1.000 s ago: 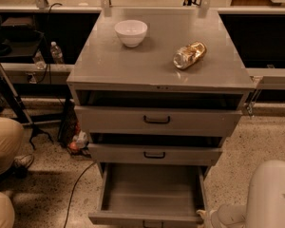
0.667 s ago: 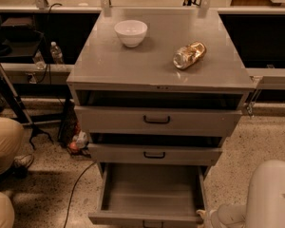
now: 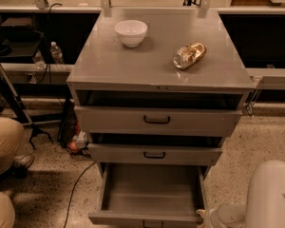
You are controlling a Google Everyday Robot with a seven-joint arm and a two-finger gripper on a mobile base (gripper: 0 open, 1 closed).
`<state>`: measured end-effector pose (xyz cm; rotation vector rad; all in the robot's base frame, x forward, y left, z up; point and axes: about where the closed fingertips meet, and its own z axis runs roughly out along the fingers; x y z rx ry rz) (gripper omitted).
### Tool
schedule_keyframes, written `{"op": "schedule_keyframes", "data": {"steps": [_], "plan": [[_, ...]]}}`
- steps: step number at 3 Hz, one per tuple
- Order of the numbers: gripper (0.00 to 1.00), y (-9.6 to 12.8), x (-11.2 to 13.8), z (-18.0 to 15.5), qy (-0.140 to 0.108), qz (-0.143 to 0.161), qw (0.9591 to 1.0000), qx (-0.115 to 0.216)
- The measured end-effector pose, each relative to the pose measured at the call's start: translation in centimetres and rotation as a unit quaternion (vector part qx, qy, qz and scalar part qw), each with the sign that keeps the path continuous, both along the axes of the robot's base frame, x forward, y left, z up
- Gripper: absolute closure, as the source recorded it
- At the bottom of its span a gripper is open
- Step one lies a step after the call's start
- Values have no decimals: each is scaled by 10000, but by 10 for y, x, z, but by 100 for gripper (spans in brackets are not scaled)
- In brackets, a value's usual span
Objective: Open bottom drawer
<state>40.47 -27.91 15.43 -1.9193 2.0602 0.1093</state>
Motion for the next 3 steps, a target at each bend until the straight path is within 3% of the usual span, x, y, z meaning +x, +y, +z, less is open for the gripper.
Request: {"op": "schedule_keyframes", "data": {"steps": [2,3], "plan": [[0,-4,4,7,18,-33,10000,23],[0,-23,11,32,-51,-248,9997,-6]]}}
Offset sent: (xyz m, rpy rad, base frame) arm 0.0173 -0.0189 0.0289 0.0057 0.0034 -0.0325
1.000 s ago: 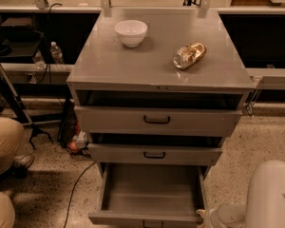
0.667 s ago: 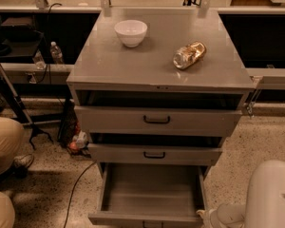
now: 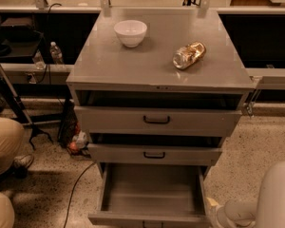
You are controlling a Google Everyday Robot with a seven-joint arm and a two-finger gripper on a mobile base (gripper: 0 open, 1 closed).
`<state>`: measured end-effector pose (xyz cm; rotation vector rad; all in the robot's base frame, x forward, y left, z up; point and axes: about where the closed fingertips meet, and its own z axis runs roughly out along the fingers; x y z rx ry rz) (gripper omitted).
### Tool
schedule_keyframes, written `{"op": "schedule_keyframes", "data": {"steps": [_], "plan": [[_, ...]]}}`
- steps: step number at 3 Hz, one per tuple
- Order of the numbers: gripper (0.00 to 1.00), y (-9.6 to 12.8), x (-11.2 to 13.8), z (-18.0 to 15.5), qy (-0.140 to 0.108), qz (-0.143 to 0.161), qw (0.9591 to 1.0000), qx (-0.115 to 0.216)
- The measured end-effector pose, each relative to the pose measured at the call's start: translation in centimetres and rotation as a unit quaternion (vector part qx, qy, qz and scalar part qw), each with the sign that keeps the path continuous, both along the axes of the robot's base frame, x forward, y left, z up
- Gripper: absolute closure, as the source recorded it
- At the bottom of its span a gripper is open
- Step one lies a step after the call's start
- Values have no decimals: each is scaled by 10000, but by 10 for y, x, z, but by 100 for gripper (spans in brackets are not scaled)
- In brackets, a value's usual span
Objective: Open bottom drawer
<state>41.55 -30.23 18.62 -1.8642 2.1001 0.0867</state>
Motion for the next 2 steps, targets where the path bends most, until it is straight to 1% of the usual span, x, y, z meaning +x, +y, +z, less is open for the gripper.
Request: {"op": "schedule_keyframes", "data": {"steps": [1,2], "plan": [[0,-33,10,36,-193,-302,9993,-100],[0,-78,27,81,-457,-623,9969,-144]]}}
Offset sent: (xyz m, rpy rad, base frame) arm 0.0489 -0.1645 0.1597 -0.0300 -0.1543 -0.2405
